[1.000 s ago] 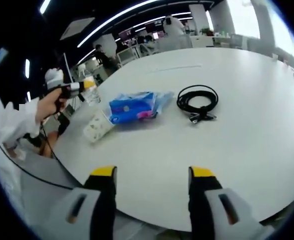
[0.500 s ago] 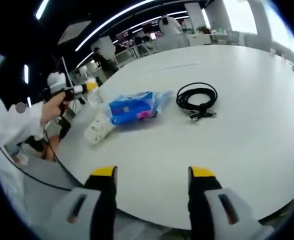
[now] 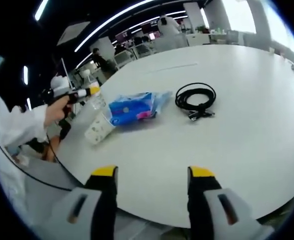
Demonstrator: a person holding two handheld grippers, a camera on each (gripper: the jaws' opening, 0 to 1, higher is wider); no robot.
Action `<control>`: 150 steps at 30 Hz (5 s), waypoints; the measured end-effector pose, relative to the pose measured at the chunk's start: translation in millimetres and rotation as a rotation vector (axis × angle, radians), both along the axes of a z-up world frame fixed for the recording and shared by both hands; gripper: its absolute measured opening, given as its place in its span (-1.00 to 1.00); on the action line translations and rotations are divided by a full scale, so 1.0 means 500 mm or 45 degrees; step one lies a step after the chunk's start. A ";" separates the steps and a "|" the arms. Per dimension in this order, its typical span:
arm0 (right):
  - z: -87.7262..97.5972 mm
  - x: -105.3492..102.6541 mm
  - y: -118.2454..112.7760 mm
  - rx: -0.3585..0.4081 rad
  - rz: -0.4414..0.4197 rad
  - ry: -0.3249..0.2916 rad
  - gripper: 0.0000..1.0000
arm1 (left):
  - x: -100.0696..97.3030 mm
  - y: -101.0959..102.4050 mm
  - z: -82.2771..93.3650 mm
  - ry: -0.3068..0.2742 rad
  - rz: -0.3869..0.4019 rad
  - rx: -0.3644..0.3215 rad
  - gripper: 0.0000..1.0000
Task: Arrange the tabletop items into an orderly group along one side of the table until the central work area is clear of visible clutter.
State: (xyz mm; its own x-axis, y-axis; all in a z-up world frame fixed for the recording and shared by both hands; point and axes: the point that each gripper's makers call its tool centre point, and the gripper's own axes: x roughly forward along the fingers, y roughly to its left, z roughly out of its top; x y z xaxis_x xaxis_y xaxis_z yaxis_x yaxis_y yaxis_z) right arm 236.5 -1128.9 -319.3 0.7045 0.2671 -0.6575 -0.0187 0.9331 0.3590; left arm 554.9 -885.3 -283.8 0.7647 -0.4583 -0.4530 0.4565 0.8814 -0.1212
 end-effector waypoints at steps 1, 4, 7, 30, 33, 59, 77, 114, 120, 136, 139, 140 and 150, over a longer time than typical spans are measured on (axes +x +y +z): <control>0.001 0.000 0.001 0.000 0.000 -0.002 0.09 | 0.003 0.002 -0.001 0.004 0.006 -0.012 -0.30; 0.000 0.000 0.002 0.000 0.005 0.001 0.09 | 0.004 0.001 0.001 0.002 0.009 -0.025 -0.30; -0.002 -0.003 0.004 0.000 0.009 0.007 0.09 | 0.009 -0.002 0.005 -0.008 0.002 -0.023 -0.29; -0.009 0.006 0.036 0.020 0.058 0.021 0.09 | 0.002 0.006 -0.019 0.008 0.038 -0.021 -0.28; -0.011 0.008 0.040 0.022 0.065 0.023 0.10 | -0.006 0.004 -0.018 -0.009 0.036 -0.002 -0.28; -0.020 -0.016 0.045 0.035 0.050 0.029 0.13 | -0.052 0.013 -0.022 -0.063 0.102 0.025 -0.28; -0.032 -0.033 0.046 0.047 0.037 0.051 0.14 | -0.053 0.018 -0.023 -0.092 0.131 0.006 -0.27; -0.014 -0.038 0.066 0.029 0.058 0.016 0.19 | -0.075 0.041 0.001 -0.054 0.167 -0.153 0.84; -0.009 -0.039 0.068 0.036 0.046 -0.008 0.19 | -0.093 0.052 0.010 -0.052 0.151 -0.151 0.82; 0.008 -0.089 0.055 0.079 -0.028 -0.034 0.17 | -0.163 0.063 0.026 -0.036 0.142 -0.174 0.77; 0.013 -0.094 0.047 0.094 -0.041 -0.034 0.17 | -0.173 0.066 0.030 -0.026 0.149 -0.184 0.76; 0.016 -0.094 0.043 0.097 -0.039 -0.033 0.16 | -0.178 0.067 0.033 -0.023 0.153 -0.184 0.75; 0.023 -0.082 0.010 0.110 -0.009 -0.031 0.14 | -0.210 0.060 0.049 -0.012 0.177 -0.192 0.66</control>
State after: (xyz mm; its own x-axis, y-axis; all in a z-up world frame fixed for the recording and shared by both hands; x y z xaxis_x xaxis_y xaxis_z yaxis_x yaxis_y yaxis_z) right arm 195.6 -1123.9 -307.7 0.7222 0.3174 -0.6146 -0.0222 0.8987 0.4379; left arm 450.1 -855.2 -259.4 0.8292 -0.4102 -0.3797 0.3336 0.9082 -0.2526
